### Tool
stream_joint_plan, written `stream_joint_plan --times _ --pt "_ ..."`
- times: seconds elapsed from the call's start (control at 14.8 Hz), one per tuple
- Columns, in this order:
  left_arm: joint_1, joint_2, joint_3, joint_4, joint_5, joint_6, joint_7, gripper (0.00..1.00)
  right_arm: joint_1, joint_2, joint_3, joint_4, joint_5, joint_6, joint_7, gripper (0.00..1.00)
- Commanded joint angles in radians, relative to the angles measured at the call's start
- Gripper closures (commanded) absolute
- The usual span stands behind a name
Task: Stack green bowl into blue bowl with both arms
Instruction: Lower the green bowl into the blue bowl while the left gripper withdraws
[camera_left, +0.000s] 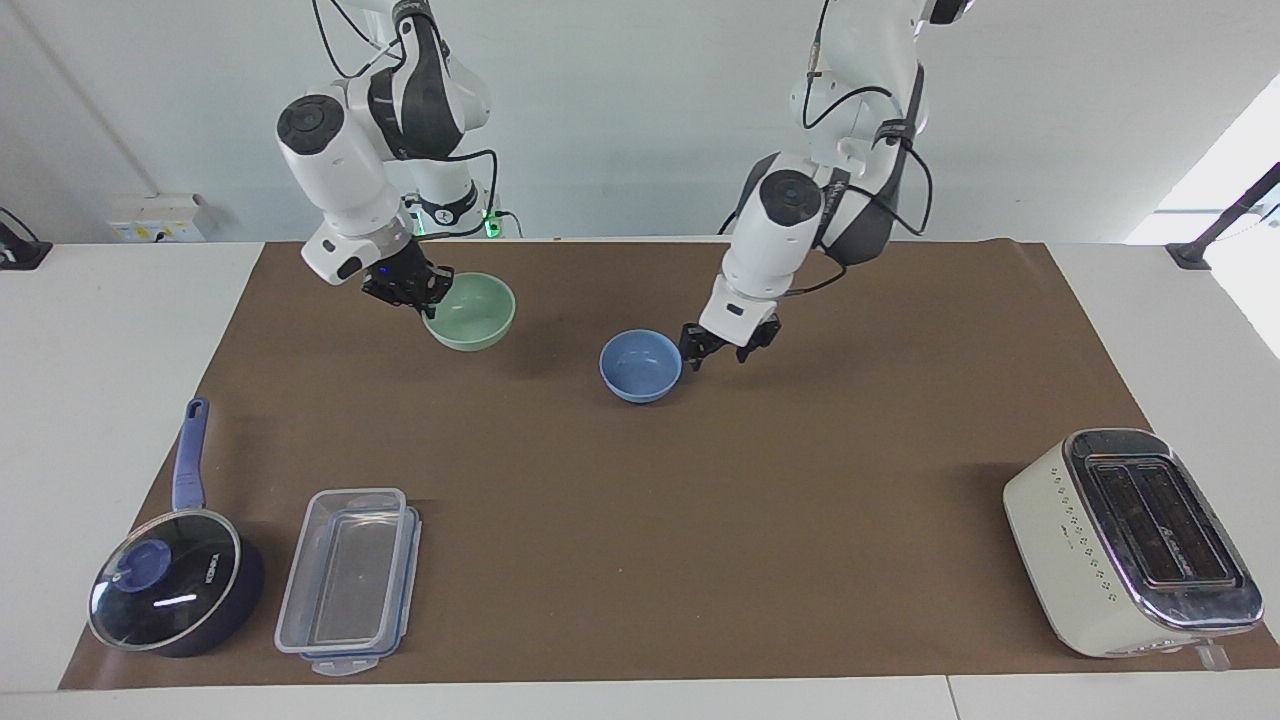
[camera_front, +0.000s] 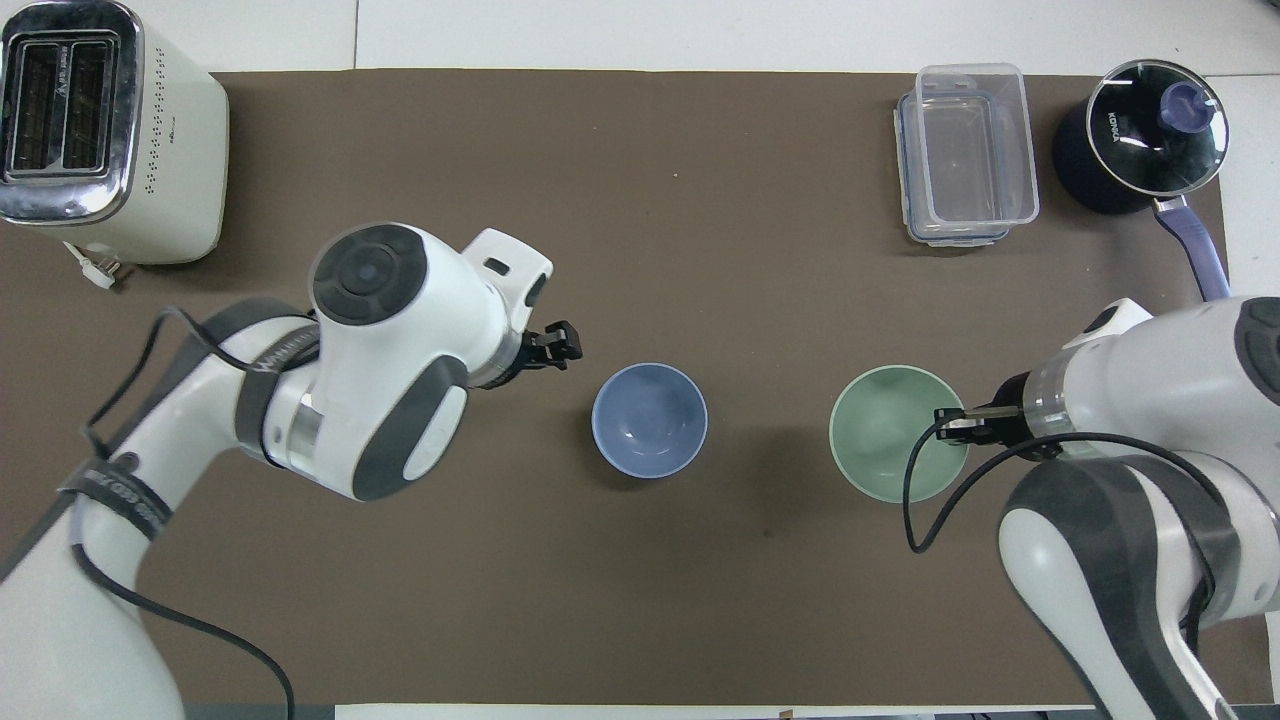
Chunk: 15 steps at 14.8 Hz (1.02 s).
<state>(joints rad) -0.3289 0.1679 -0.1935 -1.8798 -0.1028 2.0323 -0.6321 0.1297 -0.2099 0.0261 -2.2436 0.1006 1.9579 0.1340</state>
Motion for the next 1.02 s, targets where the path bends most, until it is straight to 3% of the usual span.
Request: stream_joint_plan --times 0.0,0.2,0.41,0.68,0.95 --pt "0.144 -0.008 -0.003 0.083 0.017 -0.159 0.177 0.00 0.109 -0.005 -0.005 -0.007 0.017 0.086 0.129 1.00" --pt "0.308 -0.044 0.000 0.093 0.018 -0.245 0.424 0.00 0.229 0.044 -0.005 0.001 0.056 0.166 0.251 1.00" --pt "0.395 -0.080 0.002 0.145 0.104 -0.343 0.589 0.00 0.310 0.115 -0.005 0.034 0.067 0.214 0.312 1.00" --pt "0.399 -0.080 -0.003 0.307 0.147 -0.552 0.620 0.00 0.389 0.228 -0.005 0.124 0.067 0.226 0.411 1.00" --pt "0.392 -0.157 -0.006 0.308 0.141 -0.616 0.650 0.00 0.374 0.251 -0.005 0.131 0.094 0.257 0.400 1.00"
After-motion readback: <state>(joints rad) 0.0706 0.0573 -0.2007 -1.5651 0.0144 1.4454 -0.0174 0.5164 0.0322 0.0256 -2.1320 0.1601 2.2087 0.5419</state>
